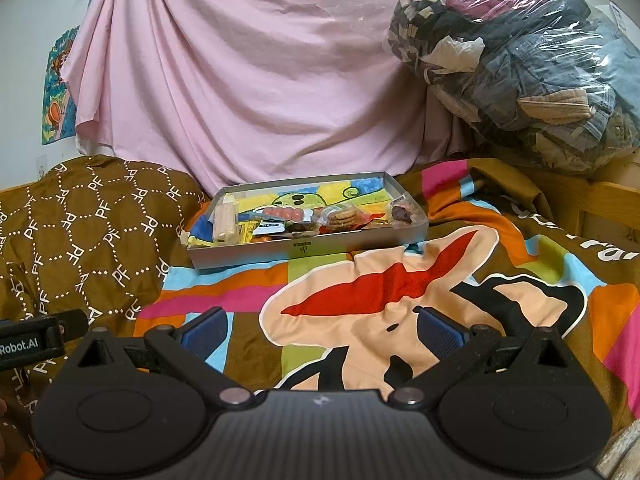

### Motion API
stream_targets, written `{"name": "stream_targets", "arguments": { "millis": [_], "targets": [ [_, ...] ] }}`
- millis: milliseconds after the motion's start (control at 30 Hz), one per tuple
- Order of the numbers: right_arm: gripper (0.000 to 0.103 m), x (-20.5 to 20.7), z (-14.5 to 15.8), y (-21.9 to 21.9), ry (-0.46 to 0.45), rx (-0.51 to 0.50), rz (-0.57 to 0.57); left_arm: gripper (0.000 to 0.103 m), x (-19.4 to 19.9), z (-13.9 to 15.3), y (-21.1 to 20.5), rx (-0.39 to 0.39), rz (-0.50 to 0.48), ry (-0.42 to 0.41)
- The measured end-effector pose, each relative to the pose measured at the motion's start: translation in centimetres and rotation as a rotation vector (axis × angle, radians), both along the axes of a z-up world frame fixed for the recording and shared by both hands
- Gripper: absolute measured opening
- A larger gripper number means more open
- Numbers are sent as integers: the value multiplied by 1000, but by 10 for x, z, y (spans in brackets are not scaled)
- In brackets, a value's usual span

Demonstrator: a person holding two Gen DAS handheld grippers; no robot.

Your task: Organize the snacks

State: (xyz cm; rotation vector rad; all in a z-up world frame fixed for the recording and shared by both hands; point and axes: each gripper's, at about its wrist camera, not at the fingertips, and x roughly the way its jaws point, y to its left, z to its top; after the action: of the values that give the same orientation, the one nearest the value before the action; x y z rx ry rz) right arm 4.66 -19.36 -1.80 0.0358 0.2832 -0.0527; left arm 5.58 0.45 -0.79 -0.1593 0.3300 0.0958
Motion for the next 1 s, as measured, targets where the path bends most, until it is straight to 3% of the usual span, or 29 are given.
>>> {"name": "stream_targets", "arguments": {
  "millis": [1000],
  "targets": [
    [103, 2, -2, -2, 12, 2, 2, 102, 0, -3, 2, -6, 2, 12]
  ]
}}
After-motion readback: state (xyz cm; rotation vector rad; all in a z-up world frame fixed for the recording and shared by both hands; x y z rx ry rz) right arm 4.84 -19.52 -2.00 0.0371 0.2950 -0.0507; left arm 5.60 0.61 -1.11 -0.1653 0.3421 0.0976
